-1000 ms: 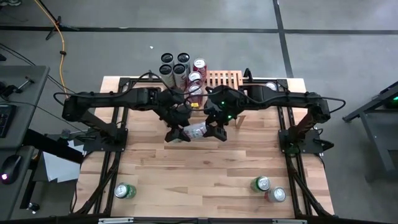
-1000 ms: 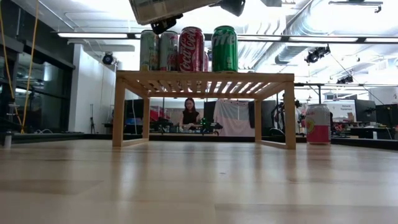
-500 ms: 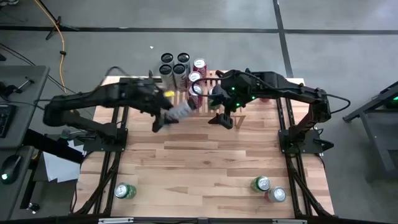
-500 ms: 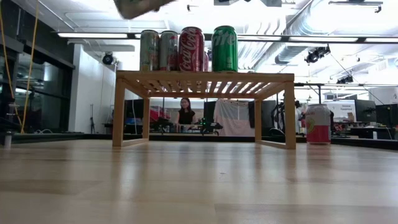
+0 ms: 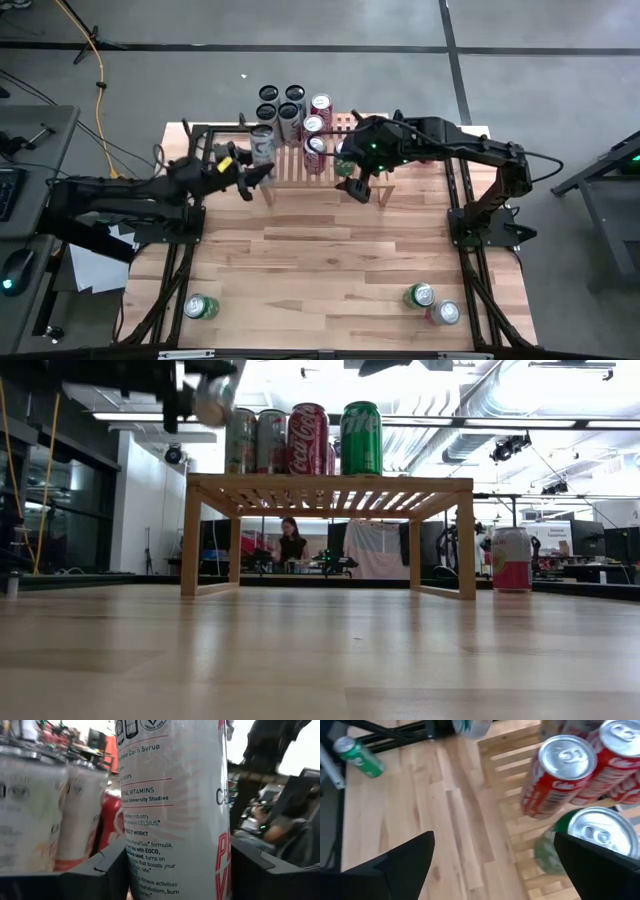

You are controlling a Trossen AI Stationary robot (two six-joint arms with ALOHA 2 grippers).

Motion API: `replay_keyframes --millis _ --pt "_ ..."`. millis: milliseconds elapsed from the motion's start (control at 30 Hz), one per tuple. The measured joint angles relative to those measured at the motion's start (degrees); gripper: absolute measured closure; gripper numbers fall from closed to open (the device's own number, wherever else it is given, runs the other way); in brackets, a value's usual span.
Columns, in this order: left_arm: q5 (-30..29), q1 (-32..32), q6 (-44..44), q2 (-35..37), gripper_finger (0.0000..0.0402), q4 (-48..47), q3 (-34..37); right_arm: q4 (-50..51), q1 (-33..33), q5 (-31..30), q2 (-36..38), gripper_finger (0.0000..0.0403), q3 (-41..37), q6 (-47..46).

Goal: Place canned beverage on shelf
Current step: Put the white pink soda can on the shelf aligned with other white pink soda can

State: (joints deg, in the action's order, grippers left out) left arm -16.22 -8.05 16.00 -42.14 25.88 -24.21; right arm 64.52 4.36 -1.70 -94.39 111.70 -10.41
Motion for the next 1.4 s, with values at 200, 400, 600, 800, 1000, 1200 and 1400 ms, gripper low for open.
replay_keyframes --millis 200,400,600,800,1000,1200,1400 --pt "-7.5 1.8 -6.5 -6.9 0.0172 9.1 2.5 -2.1 0.0 -3.4 0.0 0.0006 0.0 0.0" --pt "-11.6 1.9 -9.2 -15.2 0.0173 18.2 2.5 -5.8 0.1 -4.2 -0.2 0.0006 0.0 0.0" --pt "-14.7 1.9 -9.3 -22.0 0.0172 23.7 2.5 -10.8 0.1 -4.9 -0.5 0.0006 -0.1 -0.1" --pt "-16.1 1.9 -11.6 -26.1 0.0172 28.0 2.5 -12.6 0.1 -5.3 -0.6 0.0006 -0.1 0.0" --pt "-16.2 1.9 -11.6 -28.4 0.0173 28.3 2.4 -12.6 0.1 -5.3 -0.6 0.0006 -0.1 0.0" --pt "-17.4 1.9 -11.7 -28.9 0.0164 28.4 2.3 -12.6 0.0 -5.3 -0.6 0.0006 -0.1 0.0" --pt "-17.6 1.9 -12.8 -29.1 0.0087 26.9 2.4 -12.6 0.0 -5.2 -0.6 0.0006 -0.1 -0.1"
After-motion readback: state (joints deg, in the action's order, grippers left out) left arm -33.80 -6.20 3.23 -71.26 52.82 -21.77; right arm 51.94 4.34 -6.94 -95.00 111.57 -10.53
